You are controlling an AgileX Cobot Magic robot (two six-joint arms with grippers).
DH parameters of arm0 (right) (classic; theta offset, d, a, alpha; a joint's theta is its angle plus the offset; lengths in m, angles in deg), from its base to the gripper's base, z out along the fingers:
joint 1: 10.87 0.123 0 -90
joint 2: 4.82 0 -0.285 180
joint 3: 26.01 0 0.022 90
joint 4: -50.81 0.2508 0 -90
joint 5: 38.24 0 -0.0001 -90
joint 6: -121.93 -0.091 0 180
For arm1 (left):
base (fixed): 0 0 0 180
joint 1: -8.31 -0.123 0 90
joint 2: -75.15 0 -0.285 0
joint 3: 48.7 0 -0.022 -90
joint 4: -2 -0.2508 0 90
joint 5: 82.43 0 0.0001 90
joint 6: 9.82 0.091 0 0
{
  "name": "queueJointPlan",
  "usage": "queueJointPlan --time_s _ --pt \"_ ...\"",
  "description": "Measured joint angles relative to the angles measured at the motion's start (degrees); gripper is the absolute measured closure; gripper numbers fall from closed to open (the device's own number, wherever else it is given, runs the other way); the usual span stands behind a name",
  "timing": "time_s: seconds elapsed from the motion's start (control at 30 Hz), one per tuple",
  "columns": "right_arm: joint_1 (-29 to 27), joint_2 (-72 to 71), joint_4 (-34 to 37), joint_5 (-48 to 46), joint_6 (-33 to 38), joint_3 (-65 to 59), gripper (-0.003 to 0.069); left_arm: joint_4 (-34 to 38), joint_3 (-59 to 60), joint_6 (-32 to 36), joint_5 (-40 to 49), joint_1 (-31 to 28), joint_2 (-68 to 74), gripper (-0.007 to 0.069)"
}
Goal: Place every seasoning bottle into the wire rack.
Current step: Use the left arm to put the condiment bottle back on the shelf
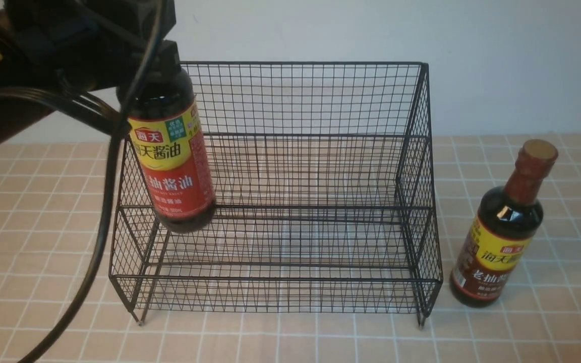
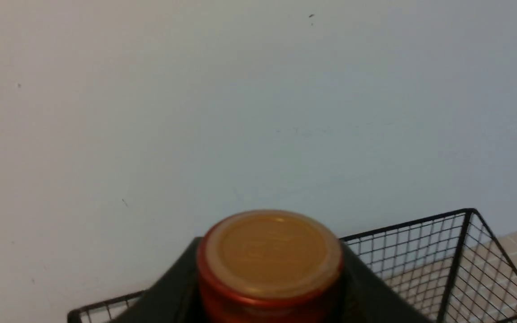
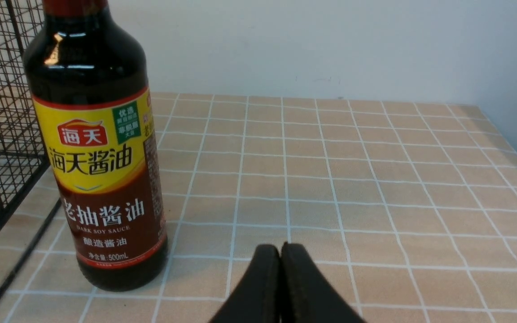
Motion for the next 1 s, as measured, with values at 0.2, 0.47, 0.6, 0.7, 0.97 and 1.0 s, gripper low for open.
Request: queueJointPlan --time_s 0.2,0.47,0.6,0.7,0.97,1.0 --pt "0.0 0.0 0.0 0.0 0.0 0.0 0.0673 0.0 0.3 2.3 -6.3 0.0 0.6 0.0354" --pt "0.0 0.0 0.0 0.0 0.0 0.0 0.0673 0.4 0.3 2.4 -7.8 0.0 2.1 0.0354" --pt "0.0 0.0 0.0 0.0 0.0 0.0 0.0673 0.7 0.2 3.1 -12.1 0.0 6.1 0.0354" --pt "0.0 0.0 0.0 0.0 0.0 0.0 0.0673 0.7 0.2 3.4 -14.4 0.0 7.8 0.0354" --pt "0.0 0.0 0.0 0.0 0.0 0.0 0.0673 0.6 0.3 3.2 -13.8 0.0 9.8 0.0354" --pt "0.0 0.0 0.0 0.0 0.0 0.0 0.0673 0.6 0.3 3.2 -13.8 0.0 9.8 0.0354"
